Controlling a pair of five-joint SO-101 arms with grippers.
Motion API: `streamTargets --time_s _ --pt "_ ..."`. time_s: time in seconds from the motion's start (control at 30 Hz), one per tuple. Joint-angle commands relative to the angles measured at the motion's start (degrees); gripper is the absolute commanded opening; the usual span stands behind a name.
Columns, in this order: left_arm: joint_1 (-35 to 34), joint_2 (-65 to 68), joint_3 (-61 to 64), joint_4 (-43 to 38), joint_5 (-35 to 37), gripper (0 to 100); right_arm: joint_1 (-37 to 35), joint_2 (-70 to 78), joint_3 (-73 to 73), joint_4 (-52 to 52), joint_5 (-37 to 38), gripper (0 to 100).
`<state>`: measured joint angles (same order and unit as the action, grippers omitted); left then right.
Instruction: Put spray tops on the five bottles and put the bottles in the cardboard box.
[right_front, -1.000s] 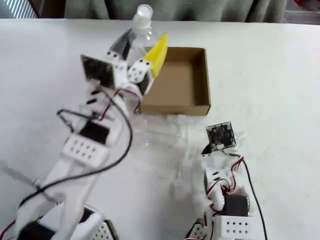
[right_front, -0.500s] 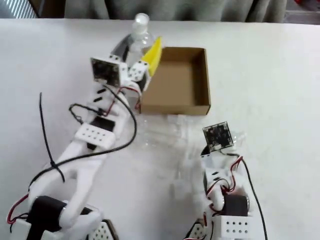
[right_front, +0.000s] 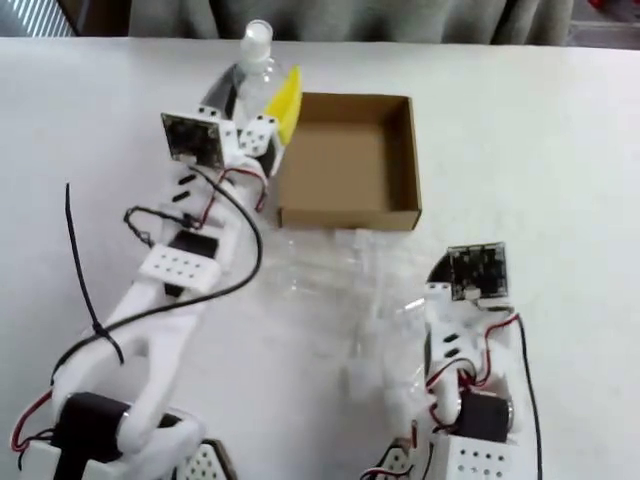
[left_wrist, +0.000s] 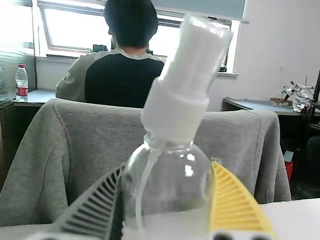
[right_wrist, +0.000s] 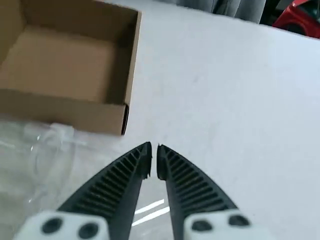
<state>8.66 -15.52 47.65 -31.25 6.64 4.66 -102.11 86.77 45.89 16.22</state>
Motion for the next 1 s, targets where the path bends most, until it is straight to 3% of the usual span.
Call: streamTargets --time_s 0.0,0.47,0.67,0.97 --pt "-0.8 -3.6 -3.3 -1.6 0.8 10 0.8 4.7 -8.1 -3.0 -0.8 1.7" --pt "-2.4 1.3 -3.1 -1.8 1.0 10 -3.3 64.2 -50.4 -7.3 -6.2 1.9" --pt "-2.9 1.6 -3.1 -1.8 1.1 10 -6.5 81.4 -63.3 -7.2 -6.7 11.5" --pt "-2.6 1.7 -1.1 -1.8 1.1 10 -10.9 101.3 -73.6 -7.2 -6.7 12.0"
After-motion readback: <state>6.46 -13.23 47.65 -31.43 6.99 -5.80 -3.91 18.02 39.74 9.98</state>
